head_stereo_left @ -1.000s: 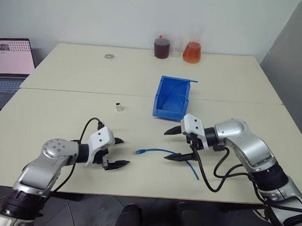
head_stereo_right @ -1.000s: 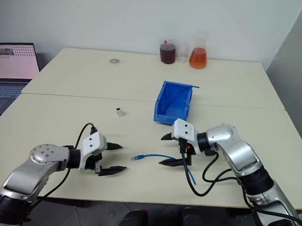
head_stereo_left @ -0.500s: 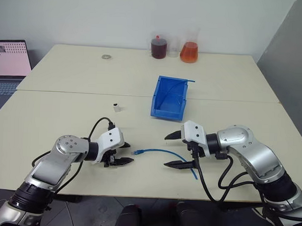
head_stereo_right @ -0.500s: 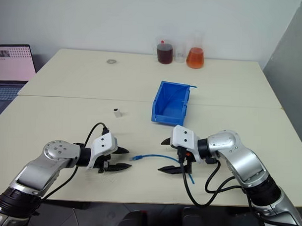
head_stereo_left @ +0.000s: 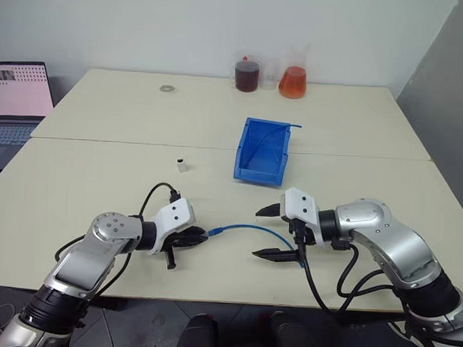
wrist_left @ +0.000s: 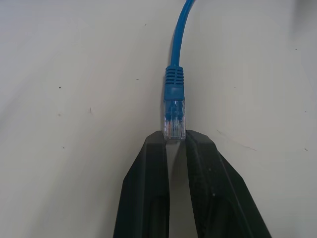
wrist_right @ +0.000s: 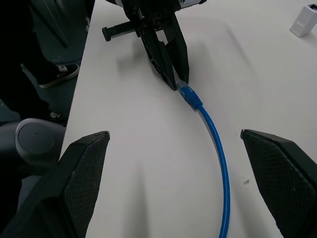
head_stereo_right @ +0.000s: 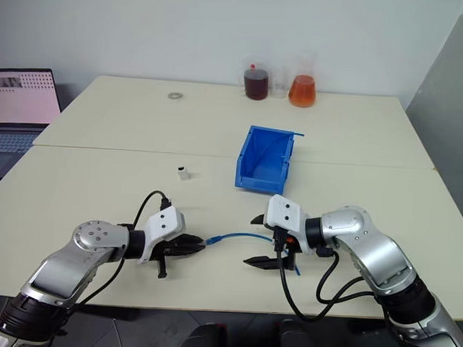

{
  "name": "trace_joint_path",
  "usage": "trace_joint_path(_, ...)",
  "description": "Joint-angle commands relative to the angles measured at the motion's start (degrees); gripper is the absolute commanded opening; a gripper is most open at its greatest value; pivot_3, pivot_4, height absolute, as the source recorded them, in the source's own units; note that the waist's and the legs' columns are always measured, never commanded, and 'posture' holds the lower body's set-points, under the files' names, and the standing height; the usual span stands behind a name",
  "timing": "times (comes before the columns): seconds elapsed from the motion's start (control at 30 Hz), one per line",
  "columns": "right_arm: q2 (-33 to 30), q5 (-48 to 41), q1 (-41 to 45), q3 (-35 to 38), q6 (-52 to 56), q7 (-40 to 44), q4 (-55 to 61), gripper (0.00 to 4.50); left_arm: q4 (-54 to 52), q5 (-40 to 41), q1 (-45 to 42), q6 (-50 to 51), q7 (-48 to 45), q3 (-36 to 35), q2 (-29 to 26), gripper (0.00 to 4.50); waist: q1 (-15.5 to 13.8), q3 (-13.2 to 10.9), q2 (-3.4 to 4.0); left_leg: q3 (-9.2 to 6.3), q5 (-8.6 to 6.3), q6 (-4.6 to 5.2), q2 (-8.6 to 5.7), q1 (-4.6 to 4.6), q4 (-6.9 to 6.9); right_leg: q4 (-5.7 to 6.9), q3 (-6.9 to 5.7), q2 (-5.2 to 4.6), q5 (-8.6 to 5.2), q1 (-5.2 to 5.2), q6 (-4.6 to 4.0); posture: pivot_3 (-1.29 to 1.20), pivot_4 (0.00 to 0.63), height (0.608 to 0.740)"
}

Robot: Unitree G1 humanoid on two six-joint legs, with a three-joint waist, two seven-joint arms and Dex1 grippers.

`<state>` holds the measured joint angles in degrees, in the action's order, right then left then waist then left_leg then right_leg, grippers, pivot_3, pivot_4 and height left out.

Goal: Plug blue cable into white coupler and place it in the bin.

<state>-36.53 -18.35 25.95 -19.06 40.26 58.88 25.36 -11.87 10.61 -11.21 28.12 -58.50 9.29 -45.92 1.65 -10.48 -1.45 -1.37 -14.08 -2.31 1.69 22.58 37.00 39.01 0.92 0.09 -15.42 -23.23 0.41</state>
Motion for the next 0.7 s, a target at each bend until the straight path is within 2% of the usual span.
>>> trace_joint_path(0.03,-0.5,-2.7,-1.3,2.5,-0.6,0.2,3.6,4.50,3.0,0.7,0.7,0.5,-0.1,-0.1,0.8,0.22,0.0,0.0,0.00,0.00,0.00,0.00,0.00,0.00,0.00,0.00,0.00,0.00,0.00,0.00,0.00,0.00,0.150,0.740)
trace_joint_path(0.2,-1.0,-6.4,-4.7,3.3,0.8,0.7,5.5,4.50,2.4,6.6,-2.2,0.4,-1.7,-3.5,4.3,0.22,-0.2,0.0,0.00,-0.03,0.00,0.00,-0.01,0.03,0.03,0.02,-0.06,0.01,0.01,0.00,0.01,0.00,0.150,0.740)
trace_joint_path(0.33,0.2,-10.0,-6.6,4.5,3.7,-1.1,6.4,4.50,-0.8,13.1,-6.3,5.8,-2.1,-5.9,6.6,0.22,-0.3,0.0,-0.07,-0.07,0.00,0.00,-0.01,0.14,0.07,-0.01,-0.08,-0.01,0.02,-0.03,0.03,0.00,0.150,0.740)
trace_joint_path(0.57,4.0,-14.3,-10.0,8.5,5.0,-5.8,5.0,4.50,-5.5,23.6,-10.0,15.4,-5.2,-8.5,4.5,0.22,0.2,-0.1,-0.10,-0.05,0.00,0.00,0.00,0.08,0.04,0.00,-0.02,0.08,0.02,-0.03,0.03,0.00,0.150,0.740)
trace_joint_path(0.7,5.7,-18.6,-8.8,11.2,8.9,-6.7,1.7,4.50,-6.1,27.7,-10.5,18.1,-8.2,-9.2,2.1,0.22,0.2,-0.1,-0.11,-0.09,0.00,0.00,0.07,0.09,0.04,0.01,-0.03,0.19,0.01,-0.05,0.02,0.00,0.150,0.740)
